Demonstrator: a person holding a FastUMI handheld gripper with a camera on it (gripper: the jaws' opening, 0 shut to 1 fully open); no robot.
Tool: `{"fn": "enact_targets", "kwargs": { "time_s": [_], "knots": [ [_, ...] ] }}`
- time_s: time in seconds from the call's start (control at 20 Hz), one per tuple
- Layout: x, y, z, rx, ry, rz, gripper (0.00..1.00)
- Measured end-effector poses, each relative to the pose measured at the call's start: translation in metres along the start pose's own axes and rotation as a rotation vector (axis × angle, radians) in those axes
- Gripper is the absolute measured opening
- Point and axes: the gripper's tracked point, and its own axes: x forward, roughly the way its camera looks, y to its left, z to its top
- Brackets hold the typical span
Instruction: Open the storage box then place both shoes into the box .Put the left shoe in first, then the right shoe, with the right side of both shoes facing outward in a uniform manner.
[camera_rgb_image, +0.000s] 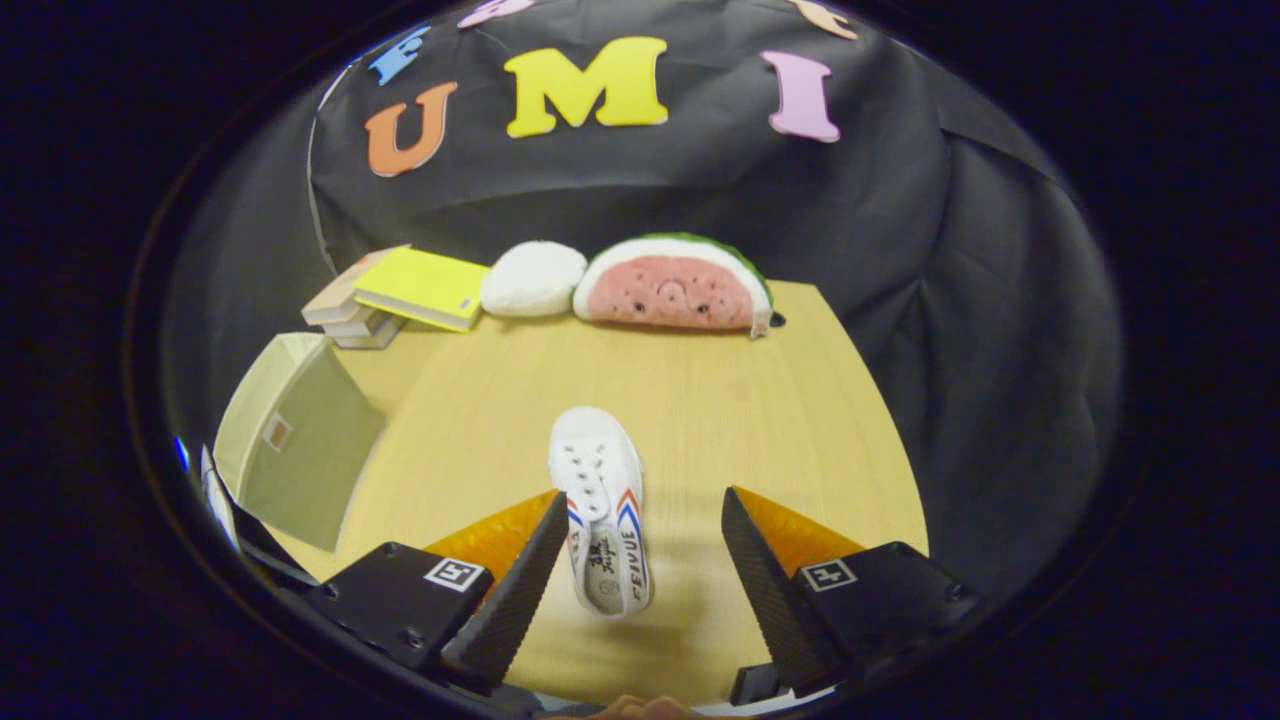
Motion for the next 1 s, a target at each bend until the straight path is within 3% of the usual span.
{"fn": "enact_targets", "kwargs": {
  "time_s": [0.15, 0.4, 0.55, 0.65, 0.85, 1.0],
  "knots": [
    [0.035, 0.000, -0.026, 0.014, 0.162, 0.047, 0.99],
    [0.076, -0.003, -0.045, 0.022, 0.369, 0.032, 0.97],
    [0.084, 0.004, -0.042, 0.048, 0.463, 0.047, 0.83],
    [0.082, 0.019, -0.038, 0.057, 0.485, 0.109, 0.74],
    [0.080, 0.021, -0.039, 0.112, 0.474, 0.107, 0.30],
    [0.069, 0.029, -0.042, 0.195, 0.451, 0.146, 0.11]
  ]
}}
